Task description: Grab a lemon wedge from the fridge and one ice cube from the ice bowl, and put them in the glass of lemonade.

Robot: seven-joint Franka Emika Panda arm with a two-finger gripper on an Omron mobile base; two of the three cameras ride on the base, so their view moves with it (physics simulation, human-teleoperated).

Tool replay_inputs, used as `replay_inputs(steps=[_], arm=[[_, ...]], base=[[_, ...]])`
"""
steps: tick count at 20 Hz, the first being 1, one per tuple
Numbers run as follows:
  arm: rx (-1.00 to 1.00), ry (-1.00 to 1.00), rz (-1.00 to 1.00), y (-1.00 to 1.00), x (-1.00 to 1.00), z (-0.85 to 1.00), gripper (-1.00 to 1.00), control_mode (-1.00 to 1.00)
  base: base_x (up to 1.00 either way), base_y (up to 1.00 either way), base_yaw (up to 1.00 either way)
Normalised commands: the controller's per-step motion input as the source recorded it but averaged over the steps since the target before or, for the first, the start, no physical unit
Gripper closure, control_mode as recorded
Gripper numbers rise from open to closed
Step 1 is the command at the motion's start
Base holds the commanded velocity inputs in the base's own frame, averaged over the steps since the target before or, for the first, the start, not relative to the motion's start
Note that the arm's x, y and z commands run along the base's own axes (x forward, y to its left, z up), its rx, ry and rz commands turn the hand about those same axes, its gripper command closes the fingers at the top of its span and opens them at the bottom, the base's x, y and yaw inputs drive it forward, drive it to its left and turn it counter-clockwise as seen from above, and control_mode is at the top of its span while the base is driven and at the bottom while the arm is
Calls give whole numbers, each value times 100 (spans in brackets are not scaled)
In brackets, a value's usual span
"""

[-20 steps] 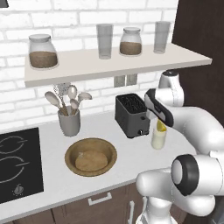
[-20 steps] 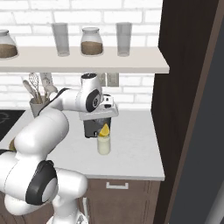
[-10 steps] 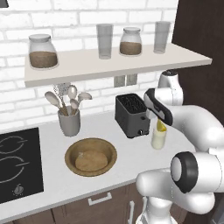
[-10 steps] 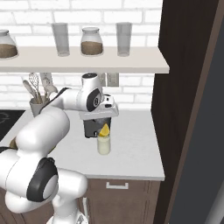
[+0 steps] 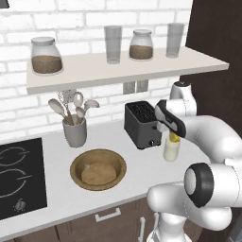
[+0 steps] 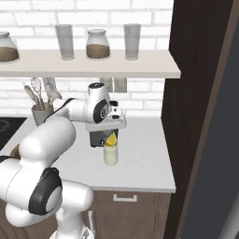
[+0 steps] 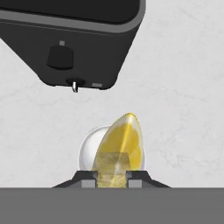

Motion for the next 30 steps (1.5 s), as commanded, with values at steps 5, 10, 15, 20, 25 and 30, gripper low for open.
replay_inputs(steps=[5, 10, 15, 20, 25, 30], arm=[[0, 0, 0, 0, 0, 0, -100, -100], [0, 0, 0, 0, 0, 0, -100, -100], [0, 0, 0, 0, 0, 0, -100, -100], [0, 0, 0, 0, -1, 0, -100, -100], [0, -2, 0, -2, -22, 0, -100, -100], [0, -4, 0, -1, -26, 6, -100, -100]], base=[[0, 0, 0], [0, 0, 0], [0, 0, 0], [0, 0, 0], [0, 0, 0], [0, 0, 0]])
